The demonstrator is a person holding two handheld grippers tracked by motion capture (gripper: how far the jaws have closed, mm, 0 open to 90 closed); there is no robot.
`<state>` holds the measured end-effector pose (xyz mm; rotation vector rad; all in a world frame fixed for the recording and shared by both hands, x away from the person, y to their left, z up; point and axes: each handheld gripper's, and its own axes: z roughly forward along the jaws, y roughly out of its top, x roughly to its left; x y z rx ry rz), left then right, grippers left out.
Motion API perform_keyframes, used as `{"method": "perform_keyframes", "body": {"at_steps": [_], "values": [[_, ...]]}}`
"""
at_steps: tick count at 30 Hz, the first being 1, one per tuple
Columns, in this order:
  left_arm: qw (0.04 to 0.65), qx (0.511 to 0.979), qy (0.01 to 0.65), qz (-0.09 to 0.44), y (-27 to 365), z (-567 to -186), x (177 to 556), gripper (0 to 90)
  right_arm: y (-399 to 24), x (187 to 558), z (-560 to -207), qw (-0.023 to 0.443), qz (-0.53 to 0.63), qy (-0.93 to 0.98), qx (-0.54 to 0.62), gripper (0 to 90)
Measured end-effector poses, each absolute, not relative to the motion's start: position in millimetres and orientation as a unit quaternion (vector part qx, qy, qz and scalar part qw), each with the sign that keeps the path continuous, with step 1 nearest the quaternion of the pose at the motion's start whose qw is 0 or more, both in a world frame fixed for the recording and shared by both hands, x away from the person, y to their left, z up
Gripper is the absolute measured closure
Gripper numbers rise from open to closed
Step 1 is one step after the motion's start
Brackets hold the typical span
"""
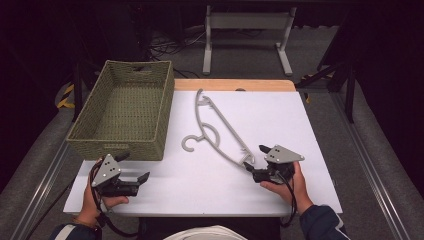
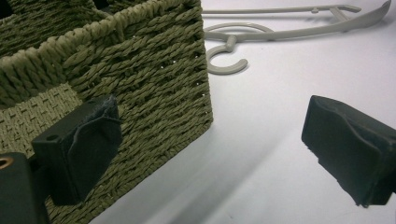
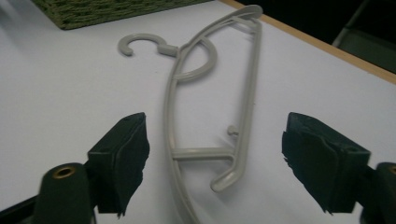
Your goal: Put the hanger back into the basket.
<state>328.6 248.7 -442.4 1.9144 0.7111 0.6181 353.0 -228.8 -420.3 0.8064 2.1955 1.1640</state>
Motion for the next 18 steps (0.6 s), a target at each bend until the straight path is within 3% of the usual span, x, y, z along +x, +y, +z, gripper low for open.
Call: {"method": "perform_keyframes", "body": {"at_steps": [15, 18], "values": [[0.476, 0.795, 0.289, 0.241, 246.9, -445.3, 328.8, 5.7, -148.3, 421.8, -428.4, 0.148, 0.329, 0.886, 0.291, 38.4], [0.475, 0.796, 0.288, 0.241, 247.8, -445.4, 328.2, 5.7, -143.0, 438.6, -438.1, 0.118, 0.293, 0.895, 0.315, 47.7]]}}
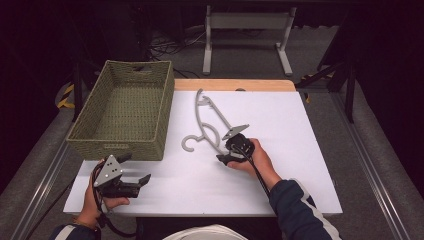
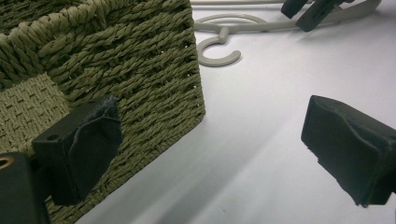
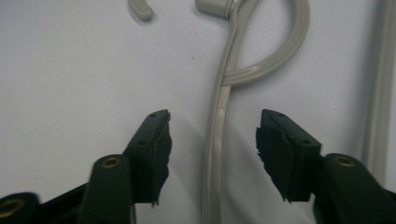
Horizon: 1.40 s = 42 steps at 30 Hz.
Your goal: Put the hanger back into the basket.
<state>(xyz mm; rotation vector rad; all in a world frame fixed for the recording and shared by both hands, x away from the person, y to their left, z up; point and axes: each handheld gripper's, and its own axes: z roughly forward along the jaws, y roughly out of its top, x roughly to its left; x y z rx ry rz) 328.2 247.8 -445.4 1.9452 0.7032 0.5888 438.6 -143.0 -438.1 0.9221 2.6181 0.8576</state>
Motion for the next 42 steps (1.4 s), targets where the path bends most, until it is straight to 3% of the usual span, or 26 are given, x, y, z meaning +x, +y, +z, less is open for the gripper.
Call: {"method": "perform_keyframes", "body": {"at_steps": [10, 16, 19, 24, 36, 42], "values": [[0.472, 0.8, 0.285, 0.237, 246.3, -445.8, 327.6, 6.1, -157.3, 434.6, -432.4, 0.067, 0.243, 0.918, 0.305, 65.9], [0.471, 0.8, 0.288, 0.233, 247.1, -447.0, 329.5, 6.1, -165.0, 431.0, -430.8, 0.067, 0.221, 0.93, 0.286, 72.4], [0.472, 0.801, 0.287, 0.23, 245.9, -446.8, 328.5, 6.3, -159.0, 427.1, -429.9, 0.08, 0.201, 0.94, 0.263, 81.4], [0.471, 0.803, 0.287, 0.225, 243.8, -447.1, 328.7, 6.7, -159.4, 425.7, -430.6, 0.083, 0.206, 0.938, 0.265, 83.1], [0.468, 0.811, 0.271, 0.221, 234.8, -447.5, 328.9, 7.9, -185.0, 435.9, -431.1, 0.019, 0.362, 0.874, 0.323, 83.7], [0.472, 0.813, 0.267, 0.214, 229.5, -447.3, 329.2, 8.6, -196.7, 435.0, -422.7, 0.022, 0.433, 0.838, 0.333, 83.7]]}}
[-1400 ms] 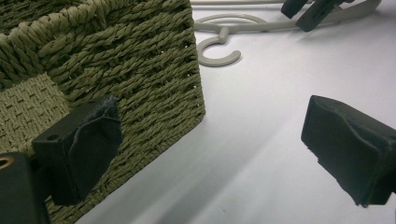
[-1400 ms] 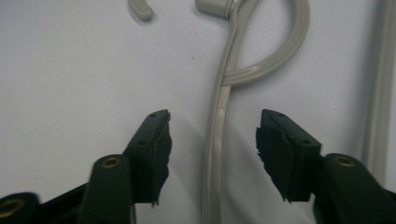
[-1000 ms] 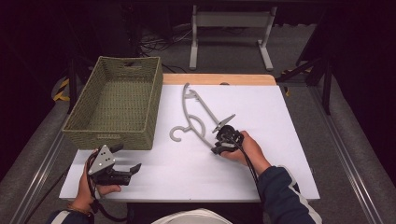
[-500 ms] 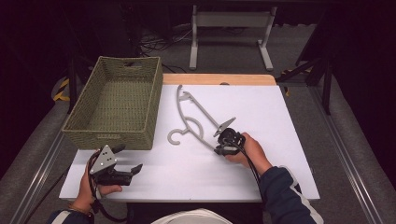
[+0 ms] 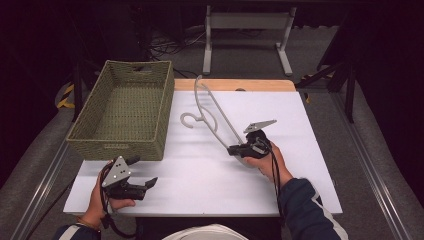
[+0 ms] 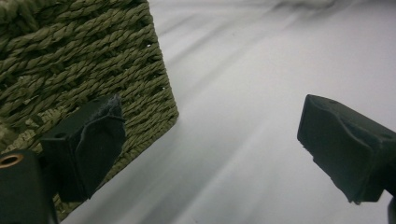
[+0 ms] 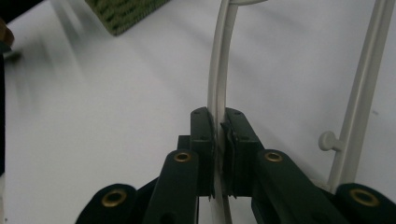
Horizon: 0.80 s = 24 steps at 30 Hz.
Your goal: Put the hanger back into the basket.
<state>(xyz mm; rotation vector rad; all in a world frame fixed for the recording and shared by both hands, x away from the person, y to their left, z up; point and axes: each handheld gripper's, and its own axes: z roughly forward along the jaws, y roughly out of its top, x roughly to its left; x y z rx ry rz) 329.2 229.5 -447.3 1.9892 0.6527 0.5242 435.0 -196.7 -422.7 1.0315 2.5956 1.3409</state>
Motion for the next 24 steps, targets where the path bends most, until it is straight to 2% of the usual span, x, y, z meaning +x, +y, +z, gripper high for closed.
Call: {"method": "perform_keyframes", "body": {"at_steps": [5, 7, 11, 14, 24], "values": [[0.487, 0.805, 0.256, 0.222, 216.6, -440.7, 330.4, 10.5, -201.5, 428.5, -412.2, 0.028, 0.49, 0.809, 0.324, 83.7], [0.501, 0.801, 0.247, 0.217, 209.4, -436.0, 331.8, 14.1, -201.2, 423.8, -406.3, 0.034, 0.518, 0.794, 0.316, 83.7], [0.536, 0.79, 0.231, 0.186, 188.4, -426.4, 341.3, 18.4, -200.6, 419.5, -402.7, 0.04, 0.539, 0.78, 0.313, 83.7], [0.54, 0.795, 0.212, 0.179, 167.5, -421.8, 348.3, 21.3, -201.2, 415.0, -399.6, 0.048, 0.553, 0.774, 0.305, 83.7], [0.59, 0.765, 0.217, 0.142, 114.3, -405.7, 380.2, 30.4, -205.5, 403.2, -400.7, 0.046, 0.574, 0.765, 0.288, 83.6]]}}
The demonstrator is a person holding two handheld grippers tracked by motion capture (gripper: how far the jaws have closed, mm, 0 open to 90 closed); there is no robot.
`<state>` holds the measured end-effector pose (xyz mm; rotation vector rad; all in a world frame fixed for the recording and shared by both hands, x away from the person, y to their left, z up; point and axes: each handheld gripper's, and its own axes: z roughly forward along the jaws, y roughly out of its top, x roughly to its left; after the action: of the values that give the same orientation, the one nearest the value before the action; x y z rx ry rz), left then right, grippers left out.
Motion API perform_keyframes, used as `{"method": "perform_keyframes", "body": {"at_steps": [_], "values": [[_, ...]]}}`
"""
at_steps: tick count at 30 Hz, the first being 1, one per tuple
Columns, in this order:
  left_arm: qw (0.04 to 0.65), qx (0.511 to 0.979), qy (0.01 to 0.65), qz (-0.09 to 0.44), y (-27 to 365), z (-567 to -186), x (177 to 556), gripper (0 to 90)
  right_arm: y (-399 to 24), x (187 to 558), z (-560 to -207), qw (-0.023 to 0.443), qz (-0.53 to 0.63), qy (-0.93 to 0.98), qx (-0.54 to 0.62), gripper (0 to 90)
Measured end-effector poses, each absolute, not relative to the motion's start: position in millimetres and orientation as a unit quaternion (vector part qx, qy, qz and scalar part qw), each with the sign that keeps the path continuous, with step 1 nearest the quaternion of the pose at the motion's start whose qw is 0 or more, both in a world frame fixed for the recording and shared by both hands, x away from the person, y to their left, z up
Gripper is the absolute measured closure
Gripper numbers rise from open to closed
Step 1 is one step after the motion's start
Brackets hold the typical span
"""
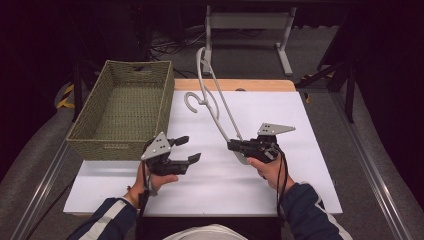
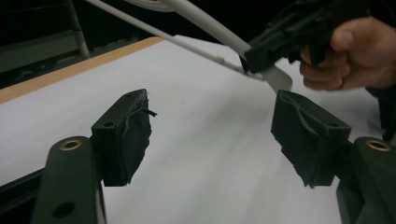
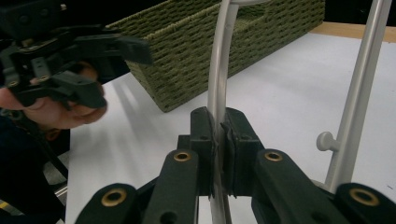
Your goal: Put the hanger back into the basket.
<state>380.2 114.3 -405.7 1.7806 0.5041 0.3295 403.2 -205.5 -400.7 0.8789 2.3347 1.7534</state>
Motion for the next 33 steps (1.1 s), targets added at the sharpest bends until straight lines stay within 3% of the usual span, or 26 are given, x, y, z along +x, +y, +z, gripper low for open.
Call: {"method": "perform_keyframes", "body": {"at_steps": [8, 25, 33], "values": [[0.62, 0.746, 0.222, 0.103, 81.1, -402.7, 401.6, 41.2, -198.0, 396.1, -400.9, 0.042, 0.579, 0.769, 0.268, 83.6], [0.664, 0.713, 0.222, 0.042, 96.3, -403.8, 414.0, 64.3, -169.6, 390.5, -407.0, 0.068, 0.561, 0.79, 0.236, 82.9], [0.668, 0.718, 0.188, 0.051, 91.0, -392.1, 405.3, 76.4, -157.9, 383.6, -407.9, 0.087, 0.552, 0.798, 0.225, 77.4]]}}
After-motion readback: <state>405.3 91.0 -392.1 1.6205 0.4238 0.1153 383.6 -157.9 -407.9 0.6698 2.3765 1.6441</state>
